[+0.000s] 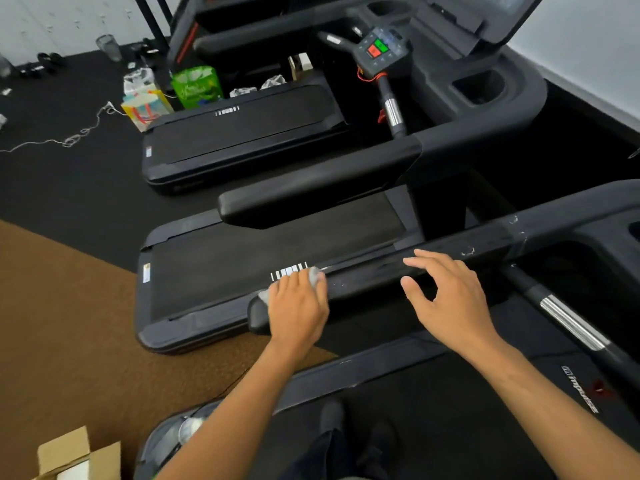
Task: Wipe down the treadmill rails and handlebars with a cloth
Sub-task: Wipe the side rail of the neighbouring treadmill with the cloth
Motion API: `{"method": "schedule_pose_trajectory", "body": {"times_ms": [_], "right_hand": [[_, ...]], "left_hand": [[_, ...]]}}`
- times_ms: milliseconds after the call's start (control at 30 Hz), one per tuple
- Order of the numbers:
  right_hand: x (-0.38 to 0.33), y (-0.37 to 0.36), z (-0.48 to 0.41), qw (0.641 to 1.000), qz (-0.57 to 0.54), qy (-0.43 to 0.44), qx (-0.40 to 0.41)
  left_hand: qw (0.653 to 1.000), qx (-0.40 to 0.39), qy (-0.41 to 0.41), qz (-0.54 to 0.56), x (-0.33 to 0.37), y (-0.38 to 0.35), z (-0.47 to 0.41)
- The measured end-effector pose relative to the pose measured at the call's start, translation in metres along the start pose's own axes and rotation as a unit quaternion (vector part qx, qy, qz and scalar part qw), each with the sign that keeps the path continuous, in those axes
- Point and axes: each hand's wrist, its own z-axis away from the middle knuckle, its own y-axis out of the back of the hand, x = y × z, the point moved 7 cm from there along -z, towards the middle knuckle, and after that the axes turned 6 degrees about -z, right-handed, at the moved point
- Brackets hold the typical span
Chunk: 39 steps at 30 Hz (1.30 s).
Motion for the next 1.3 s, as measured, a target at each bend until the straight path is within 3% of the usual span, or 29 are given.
{"method": "schedule_pose_trajectory", "body": {"times_ms": [167, 300, 600, 1067, 1300], "right_hand": [[0.0, 0.005, 0.003, 0.999, 0.001, -0.033, 0.023], [0.003, 0.005, 0.01, 0.997, -0.001, -0.066, 0.041], [0.042, 0.018, 0.023, 0.989, 0.015, -0.139, 0.045], [0.121, 0.07, 0.005, 0.986, -0.011, -0.152, 0.067], [0.168, 0.106, -0.009, 0.989, -0.016, -0.137, 0.058]], "left_hand": [[0.991, -0.016, 0.069, 0.11, -0.07, 0.016, -0.002], [0.999, -0.03, 0.003, -0.013, -0.027, -0.004, 0.008], [0.996, -0.044, -0.071, -0.004, 0.079, -0.013, -0.016], [0.996, -0.038, -0.077, 0.024, 0.245, -0.035, -0.06], [0.99, -0.105, -0.049, 0.083, 0.316, -0.042, -0.082]]}}
